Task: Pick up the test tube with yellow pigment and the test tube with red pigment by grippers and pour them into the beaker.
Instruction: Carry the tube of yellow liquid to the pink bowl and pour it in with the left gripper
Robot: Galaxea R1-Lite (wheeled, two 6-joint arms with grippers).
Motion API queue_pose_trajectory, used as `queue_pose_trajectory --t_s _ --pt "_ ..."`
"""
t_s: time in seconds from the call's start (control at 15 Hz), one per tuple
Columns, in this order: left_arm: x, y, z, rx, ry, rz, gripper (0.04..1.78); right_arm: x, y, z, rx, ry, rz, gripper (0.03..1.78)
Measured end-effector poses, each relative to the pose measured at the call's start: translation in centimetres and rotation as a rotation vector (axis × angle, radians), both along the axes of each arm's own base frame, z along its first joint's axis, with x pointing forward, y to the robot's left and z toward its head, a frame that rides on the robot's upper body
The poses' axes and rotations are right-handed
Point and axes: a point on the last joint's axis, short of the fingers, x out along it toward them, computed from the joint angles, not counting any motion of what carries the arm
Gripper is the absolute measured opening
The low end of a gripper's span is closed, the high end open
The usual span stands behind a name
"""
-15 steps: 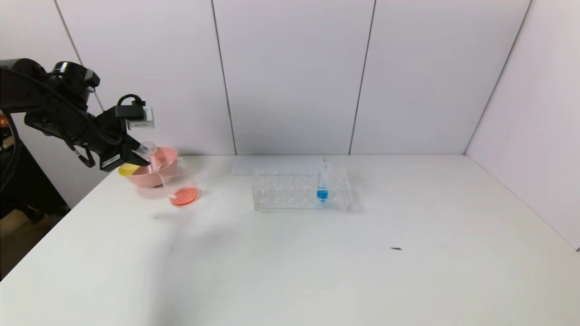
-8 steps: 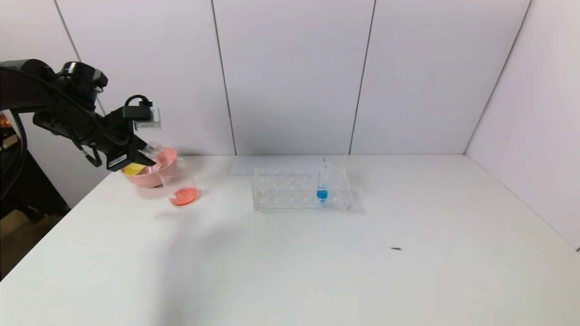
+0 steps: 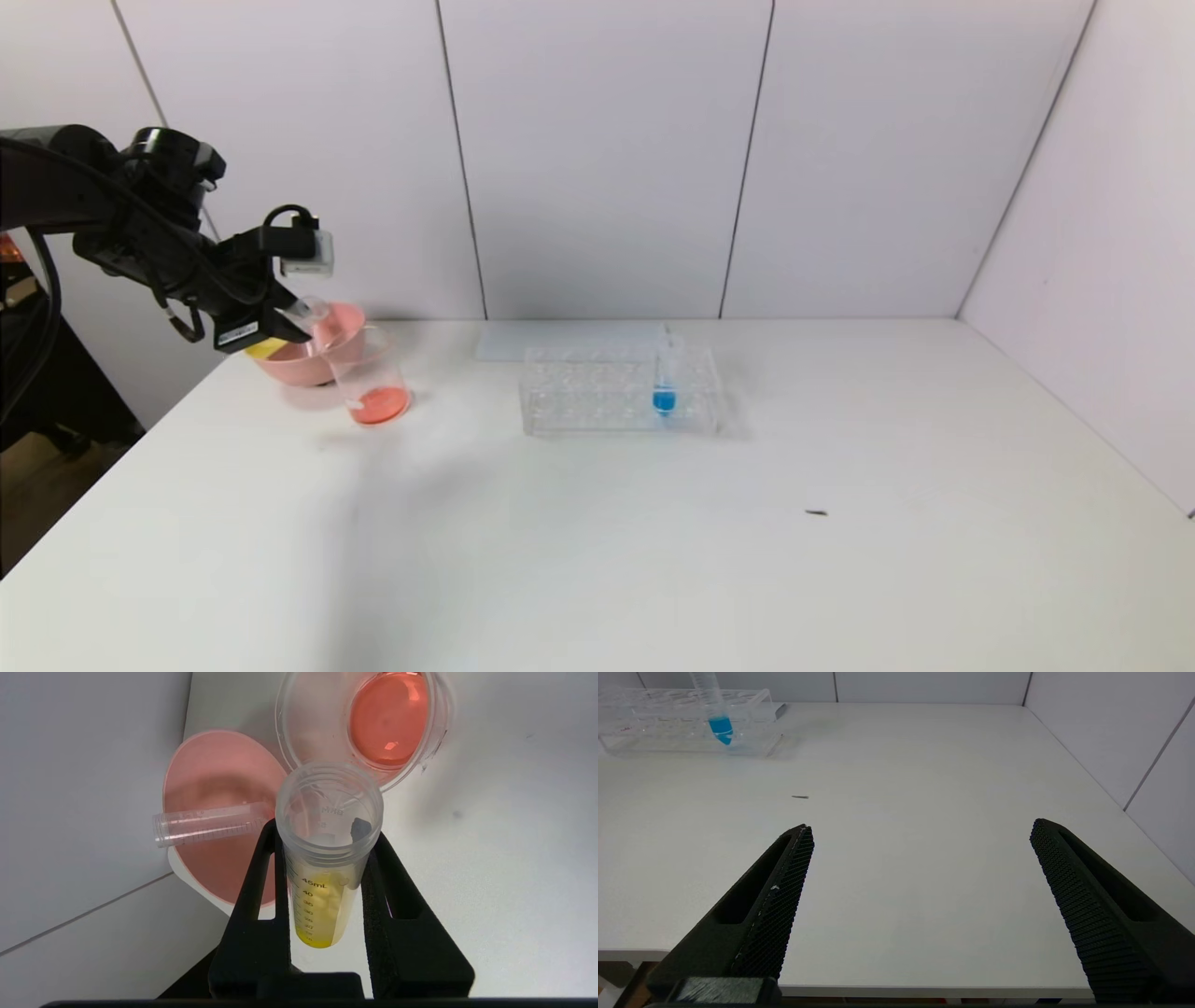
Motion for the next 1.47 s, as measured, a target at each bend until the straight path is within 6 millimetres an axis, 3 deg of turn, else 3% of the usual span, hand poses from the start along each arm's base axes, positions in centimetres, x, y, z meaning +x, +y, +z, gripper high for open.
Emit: queue_pose_trajectory --t_s 1.47 --pt "0.3 -0.9 -0.3 0.174 0.006 -0.011 0.45 0.0 0.0 0.0 0.0 0.0 0.0 1.7"
